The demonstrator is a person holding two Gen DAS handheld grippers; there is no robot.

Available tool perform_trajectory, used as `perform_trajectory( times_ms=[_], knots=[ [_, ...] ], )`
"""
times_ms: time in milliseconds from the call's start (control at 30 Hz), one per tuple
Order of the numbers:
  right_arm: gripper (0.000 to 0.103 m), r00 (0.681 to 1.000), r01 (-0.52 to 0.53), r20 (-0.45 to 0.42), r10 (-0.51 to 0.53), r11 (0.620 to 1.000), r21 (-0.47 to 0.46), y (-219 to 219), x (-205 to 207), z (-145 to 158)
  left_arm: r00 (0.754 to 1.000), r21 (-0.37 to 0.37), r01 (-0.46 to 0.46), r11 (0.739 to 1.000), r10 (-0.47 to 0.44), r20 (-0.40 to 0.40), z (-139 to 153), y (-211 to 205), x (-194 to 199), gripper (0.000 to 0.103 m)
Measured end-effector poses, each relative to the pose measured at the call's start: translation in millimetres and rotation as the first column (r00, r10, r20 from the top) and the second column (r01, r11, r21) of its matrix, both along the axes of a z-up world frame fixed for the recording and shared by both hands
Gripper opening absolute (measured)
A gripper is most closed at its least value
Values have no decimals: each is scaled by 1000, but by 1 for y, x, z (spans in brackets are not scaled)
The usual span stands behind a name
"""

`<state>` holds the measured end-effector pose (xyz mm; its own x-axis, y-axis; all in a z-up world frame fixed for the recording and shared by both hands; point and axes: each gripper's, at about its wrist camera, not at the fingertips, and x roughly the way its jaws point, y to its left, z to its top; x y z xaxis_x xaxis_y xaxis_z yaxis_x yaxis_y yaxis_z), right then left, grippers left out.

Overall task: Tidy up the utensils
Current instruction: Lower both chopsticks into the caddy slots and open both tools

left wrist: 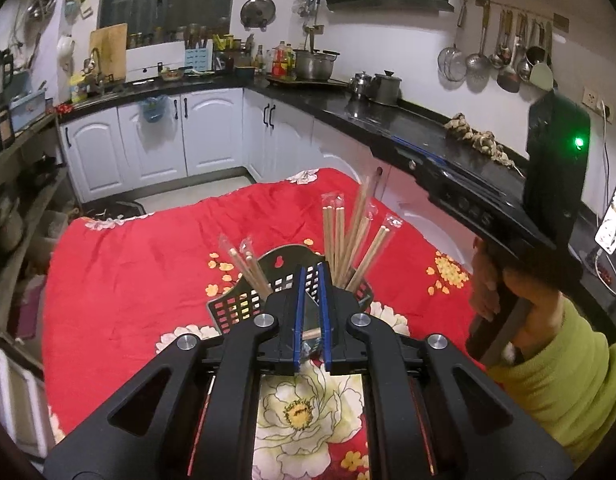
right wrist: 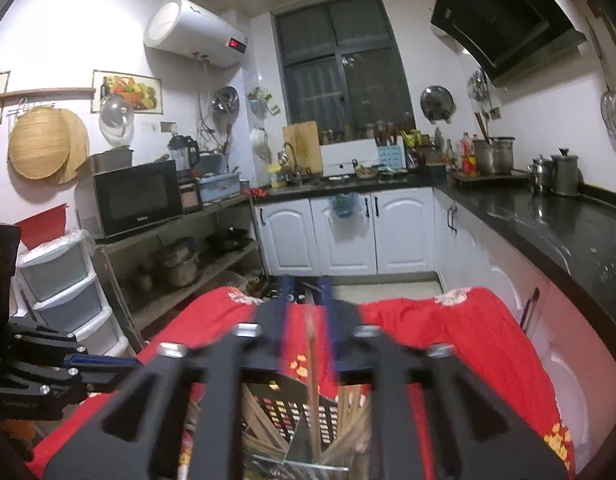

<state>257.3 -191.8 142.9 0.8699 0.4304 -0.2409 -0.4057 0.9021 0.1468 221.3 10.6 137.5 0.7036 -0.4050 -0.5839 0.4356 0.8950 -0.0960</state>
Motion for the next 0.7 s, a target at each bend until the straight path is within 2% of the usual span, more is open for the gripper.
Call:
perform_trajectory(
  times_ms=[33, 133, 167, 233, 300, 433, 600, 700],
  knots=[
    [32, 1000, 2, -3, -2, 1000, -4, -1, -1, -2, 1000, -1, -5, 1000, 5, 4, -2, 0, 0, 19],
    [32, 1000, 20, -12, -20, 999, -25, -5, -5, -7, 1000, -21, -25, 999, 25, 3, -5, 3, 1, 33],
    [34, 1000, 24, -13, -24, 999, -26, -7, -7, -8, 1000, -29, -30, 999, 30, 7, -5, 5, 0, 36],
    [40, 999, 29, -15, -30, 999, -26, -11, -10, -11, 999, -43, -46, 998, 47, 23, -3, 8, -3, 49],
    [44, 999, 38, -19, -39, 999, -33, -14, -15, -14, 998, -60, -56, 997, 58, 37, -1, 11, -5, 55],
    [53, 999, 50, -17, -51, 997, -50, -20, -28, -19, 993, -99, -83, 992, 91, 76, 5, 16, -13, 78],
    [67, 999, 43, 4, -43, 996, -72, -27, -47, -20, 985, -155, -104, 982, 123, 123, 8, 18, -27, 91],
    [75, 999, 46, 21, -44, 996, -80, -32, -62, -23, 977, -179, -123, 976, 151, 149, 7, 18, -37, 92]
  ],
)
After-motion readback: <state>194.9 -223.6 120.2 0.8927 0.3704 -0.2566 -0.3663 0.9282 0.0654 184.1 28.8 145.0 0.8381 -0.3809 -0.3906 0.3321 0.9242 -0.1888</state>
